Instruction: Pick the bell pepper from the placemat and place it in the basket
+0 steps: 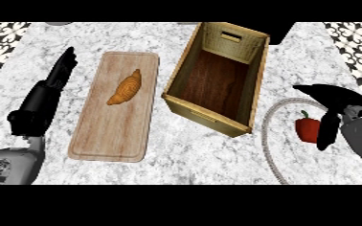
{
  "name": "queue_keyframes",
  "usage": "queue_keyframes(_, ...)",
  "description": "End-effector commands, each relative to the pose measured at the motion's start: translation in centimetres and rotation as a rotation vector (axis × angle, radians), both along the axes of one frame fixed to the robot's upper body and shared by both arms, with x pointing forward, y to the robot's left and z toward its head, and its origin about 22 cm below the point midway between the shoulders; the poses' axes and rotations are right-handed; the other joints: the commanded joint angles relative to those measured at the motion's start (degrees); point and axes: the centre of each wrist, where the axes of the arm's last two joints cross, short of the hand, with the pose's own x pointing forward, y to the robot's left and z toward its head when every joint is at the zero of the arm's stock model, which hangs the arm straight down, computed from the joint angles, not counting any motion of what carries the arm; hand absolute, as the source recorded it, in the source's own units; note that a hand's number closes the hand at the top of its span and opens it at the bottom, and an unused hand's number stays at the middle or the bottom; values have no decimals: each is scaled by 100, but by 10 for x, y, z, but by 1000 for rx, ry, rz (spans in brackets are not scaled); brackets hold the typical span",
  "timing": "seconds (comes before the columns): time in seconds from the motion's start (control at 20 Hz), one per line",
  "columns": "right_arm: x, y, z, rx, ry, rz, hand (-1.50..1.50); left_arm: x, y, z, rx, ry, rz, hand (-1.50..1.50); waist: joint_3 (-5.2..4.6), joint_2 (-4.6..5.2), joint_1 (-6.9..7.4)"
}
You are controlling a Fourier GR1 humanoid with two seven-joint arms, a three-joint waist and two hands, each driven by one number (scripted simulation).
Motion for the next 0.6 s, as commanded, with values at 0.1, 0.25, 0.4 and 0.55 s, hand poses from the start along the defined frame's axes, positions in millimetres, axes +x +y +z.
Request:
queue_keyframes(0.1, 6, -1, -10, 16, -20, -3, -150, 13, 5, 7, 19, 5, 2, 0, 0, 3, -1)
queue_keyframes(0.25, -13, 15, -20, 38, -14, -21, -150, -5, 10, 11, -2, 12, -16, 0, -1, -11, -6)
queue_keyframes(0.4, -14, 7, -35, 28, -21, -13, -150, -7, 2, 5, 12, 14, -5, 0, 0, -5, 3)
queue_keyframes(0.55, -8, -1, -34, 36, -3, -15, -150, 9, 26, 7, 3, 21, -5, 0, -1, 0, -5)
